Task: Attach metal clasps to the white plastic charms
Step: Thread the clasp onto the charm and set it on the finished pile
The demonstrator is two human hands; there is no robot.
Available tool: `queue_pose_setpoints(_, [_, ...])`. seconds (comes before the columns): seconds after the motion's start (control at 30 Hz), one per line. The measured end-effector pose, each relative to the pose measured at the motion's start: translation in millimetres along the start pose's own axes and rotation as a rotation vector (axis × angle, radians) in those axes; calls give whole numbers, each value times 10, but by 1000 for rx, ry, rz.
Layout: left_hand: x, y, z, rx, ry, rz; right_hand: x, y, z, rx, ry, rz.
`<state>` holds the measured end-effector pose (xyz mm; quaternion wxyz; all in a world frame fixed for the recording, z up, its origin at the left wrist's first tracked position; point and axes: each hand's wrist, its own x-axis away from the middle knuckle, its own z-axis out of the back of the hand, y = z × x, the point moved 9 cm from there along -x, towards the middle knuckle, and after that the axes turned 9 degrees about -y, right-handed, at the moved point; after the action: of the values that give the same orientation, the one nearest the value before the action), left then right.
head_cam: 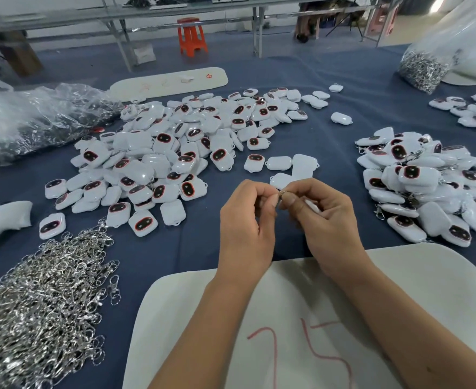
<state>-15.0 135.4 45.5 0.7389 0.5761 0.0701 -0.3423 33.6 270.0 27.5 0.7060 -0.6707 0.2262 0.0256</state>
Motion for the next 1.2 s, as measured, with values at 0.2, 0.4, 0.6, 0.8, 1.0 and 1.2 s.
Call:
queue_pose_setpoints(0.2, [-5, -52, 38, -52, -20, 8, -9, -8, -43, 65, -50, -14])
queue_pose_setpoints(0.4, [-12, -62, 59, -67, -44, 7, 5, 1, -54, 125, -44, -29])
queue_pose_setpoints(0.6, [-26, 0, 60, -197, -98, -36, 7, 45, -15, 113, 4, -91])
queue_pose_setpoints(0.8, [-32, 36, 61, -301, -141, -77, 11, 313, 147, 117, 73, -282])
queue_pose_setpoints(1.0, [-30, 19, -15, -315, -216, -73, -14, 241, 172, -9, 121, -217])
queue_pose_setpoints(1.2, [-21, -39, -78, -288, -292, -35, -19, 247, 234, 17, 136, -229])
